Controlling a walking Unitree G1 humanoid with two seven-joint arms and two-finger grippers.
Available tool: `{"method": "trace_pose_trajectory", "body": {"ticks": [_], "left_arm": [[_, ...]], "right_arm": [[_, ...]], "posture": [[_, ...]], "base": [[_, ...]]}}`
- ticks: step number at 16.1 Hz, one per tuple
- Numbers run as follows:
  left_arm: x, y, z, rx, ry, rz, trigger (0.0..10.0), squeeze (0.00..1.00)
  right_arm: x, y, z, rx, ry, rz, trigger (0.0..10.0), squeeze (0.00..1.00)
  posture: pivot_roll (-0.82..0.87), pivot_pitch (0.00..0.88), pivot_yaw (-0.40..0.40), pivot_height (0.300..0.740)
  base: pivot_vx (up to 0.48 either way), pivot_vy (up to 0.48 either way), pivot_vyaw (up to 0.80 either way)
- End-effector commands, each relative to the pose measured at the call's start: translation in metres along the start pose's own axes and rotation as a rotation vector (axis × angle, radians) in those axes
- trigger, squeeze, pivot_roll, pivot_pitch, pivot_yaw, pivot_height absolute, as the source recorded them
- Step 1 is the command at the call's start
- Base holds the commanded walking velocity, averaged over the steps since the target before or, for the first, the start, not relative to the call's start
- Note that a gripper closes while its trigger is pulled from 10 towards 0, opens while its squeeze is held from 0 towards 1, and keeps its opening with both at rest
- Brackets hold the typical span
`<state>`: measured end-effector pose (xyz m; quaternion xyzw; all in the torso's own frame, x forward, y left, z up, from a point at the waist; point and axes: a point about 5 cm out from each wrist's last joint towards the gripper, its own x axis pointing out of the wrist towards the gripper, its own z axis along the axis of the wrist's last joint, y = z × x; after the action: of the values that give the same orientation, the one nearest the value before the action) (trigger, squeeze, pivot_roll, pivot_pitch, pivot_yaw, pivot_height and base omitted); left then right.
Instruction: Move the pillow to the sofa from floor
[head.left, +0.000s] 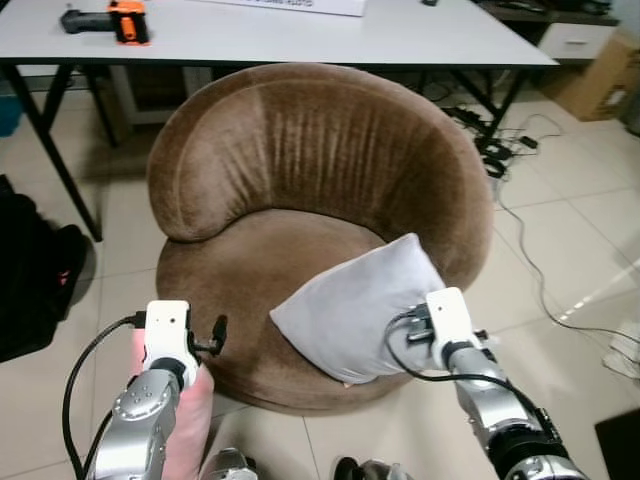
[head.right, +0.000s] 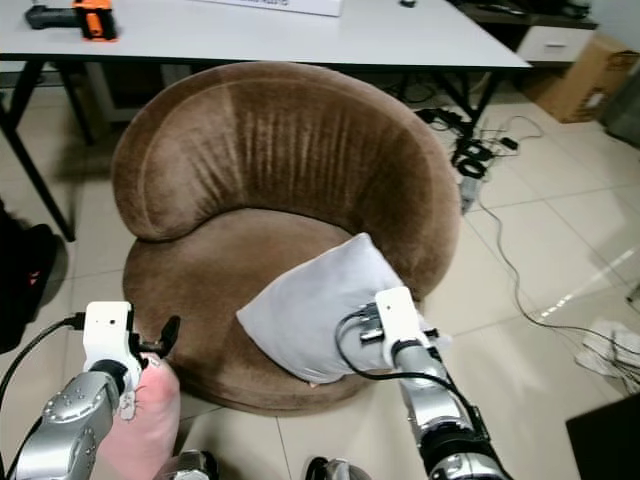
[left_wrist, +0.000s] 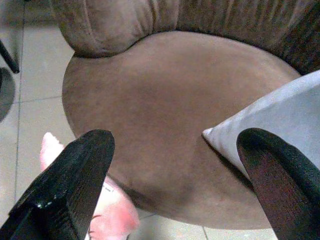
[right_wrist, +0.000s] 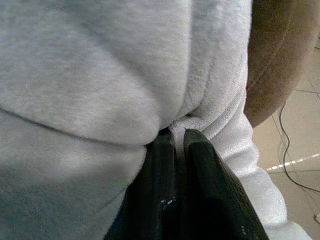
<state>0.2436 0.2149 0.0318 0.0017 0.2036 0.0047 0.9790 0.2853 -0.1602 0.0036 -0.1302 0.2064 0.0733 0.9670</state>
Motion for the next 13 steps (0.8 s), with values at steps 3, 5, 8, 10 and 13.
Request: {"method": "trace_pose_trajectory", "body": {"ticks": [3, 5, 8, 10, 13], "left_arm": [[0.000, -0.008, 0.005, 0.004, -0.030, -0.026, 10.0, 0.00], [0.000, -0.009, 0.005, 0.010, -0.034, -0.030, 10.0, 0.00], [-0.002, -0.012, 0.004, 0.011, -0.032, -0.038, 10.0, 0.00], [-0.001, -0.017, 0.004, 0.011, -0.032, -0.057, 10.0, 0.00], [0.000, -0.022, 0.005, -0.002, -0.041, -0.062, 10.0, 0.00]], "right_arm": [[-0.003, 0.005, -0.005, 0.001, 0.035, 0.030, 10.0, 0.00], [-0.005, 0.005, -0.005, 0.004, 0.038, 0.033, 10.0, 0.00], [-0.001, 0.007, 0.000, -0.013, 0.050, 0.027, 10.0, 0.00], [0.018, 0.001, 0.033, -0.087, 0.016, 0.008, 10.0, 0.00], [0.033, -0.002, 0.067, -0.158, -0.016, 0.014, 10.0, 0.00]], "posture": [[0.25, 0.156, -0.109, 0.740], [0.24, 0.158, -0.106, 0.740], [0.24, 0.159, -0.099, 0.740], [0.24, 0.157, -0.101, 0.740], [0.26, 0.144, -0.109, 0.740]], "base": [[0.000, 0.000, 0.00], [0.000, 0.000, 0.00], [0.000, 0.000, 0.00], [0.000, 0.000, 0.00], [0.000, 0.000, 0.00]]}}
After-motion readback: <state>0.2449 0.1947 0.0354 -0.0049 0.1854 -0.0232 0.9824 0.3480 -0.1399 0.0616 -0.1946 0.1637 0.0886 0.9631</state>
